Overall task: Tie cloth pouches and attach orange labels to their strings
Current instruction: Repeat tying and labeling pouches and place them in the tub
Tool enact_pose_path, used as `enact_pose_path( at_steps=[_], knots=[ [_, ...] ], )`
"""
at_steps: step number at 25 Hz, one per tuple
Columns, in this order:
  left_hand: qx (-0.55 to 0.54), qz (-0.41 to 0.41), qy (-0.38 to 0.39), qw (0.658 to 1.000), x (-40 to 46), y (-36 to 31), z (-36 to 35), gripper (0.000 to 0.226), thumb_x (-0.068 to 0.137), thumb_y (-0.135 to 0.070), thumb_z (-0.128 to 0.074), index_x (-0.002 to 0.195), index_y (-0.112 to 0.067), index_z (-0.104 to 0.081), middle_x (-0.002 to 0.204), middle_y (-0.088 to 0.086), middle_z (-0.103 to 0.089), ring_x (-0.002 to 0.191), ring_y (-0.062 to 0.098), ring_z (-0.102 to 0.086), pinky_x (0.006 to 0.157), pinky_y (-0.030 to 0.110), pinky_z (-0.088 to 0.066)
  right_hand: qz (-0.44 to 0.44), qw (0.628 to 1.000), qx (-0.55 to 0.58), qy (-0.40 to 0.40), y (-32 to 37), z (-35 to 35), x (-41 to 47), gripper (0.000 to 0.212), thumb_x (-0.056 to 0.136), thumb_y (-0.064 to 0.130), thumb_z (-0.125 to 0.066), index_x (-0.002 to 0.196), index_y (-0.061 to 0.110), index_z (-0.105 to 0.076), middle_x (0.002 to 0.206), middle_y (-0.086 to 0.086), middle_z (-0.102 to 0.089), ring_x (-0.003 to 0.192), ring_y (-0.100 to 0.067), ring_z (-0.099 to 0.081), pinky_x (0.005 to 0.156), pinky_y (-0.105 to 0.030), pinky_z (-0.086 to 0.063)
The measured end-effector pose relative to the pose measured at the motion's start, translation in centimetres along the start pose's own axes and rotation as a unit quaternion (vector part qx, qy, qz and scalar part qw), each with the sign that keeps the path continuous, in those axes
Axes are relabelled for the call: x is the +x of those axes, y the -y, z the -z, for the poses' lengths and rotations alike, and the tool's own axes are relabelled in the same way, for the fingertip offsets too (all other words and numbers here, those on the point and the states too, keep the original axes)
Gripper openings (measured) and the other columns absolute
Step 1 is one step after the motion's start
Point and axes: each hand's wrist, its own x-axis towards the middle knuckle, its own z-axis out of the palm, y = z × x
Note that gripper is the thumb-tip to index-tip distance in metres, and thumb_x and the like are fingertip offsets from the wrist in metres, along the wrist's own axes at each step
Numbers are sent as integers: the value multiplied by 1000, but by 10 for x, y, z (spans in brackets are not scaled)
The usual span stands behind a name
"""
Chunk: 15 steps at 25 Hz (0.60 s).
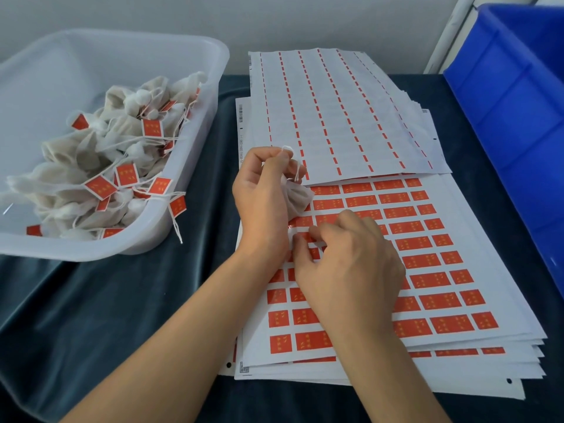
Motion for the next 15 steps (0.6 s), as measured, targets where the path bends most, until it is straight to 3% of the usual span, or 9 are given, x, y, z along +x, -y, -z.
enact_pose_path(
  at_steps=[8, 15],
  knots=[
    [-3, -2, 7, 1000, -1, 0, 1, 16, 101, -11, -59, 85, -13, -61, 80, 4, -65, 80, 17, -65, 80, 32, -60, 54, 997, -48, 23, 1, 4, 5, 26, 85, 47, -74, 78, 23, -77, 75, 5, -64, 64, -7, -42, 55, -19, -23],
    [-4, 2, 1, 1000, 0, 0, 0, 16, 101, -14, -60, 85, -14, -63, 78, 4, -66, 74, 15, -65, 68, 28, -58, 30, 999, -9, 25, -4, 2, -3, 35, 83, 56, -73, 96, 25, -80, 91, 5, -69, 77, -5, -42, 61, -22, -36]
  ],
)
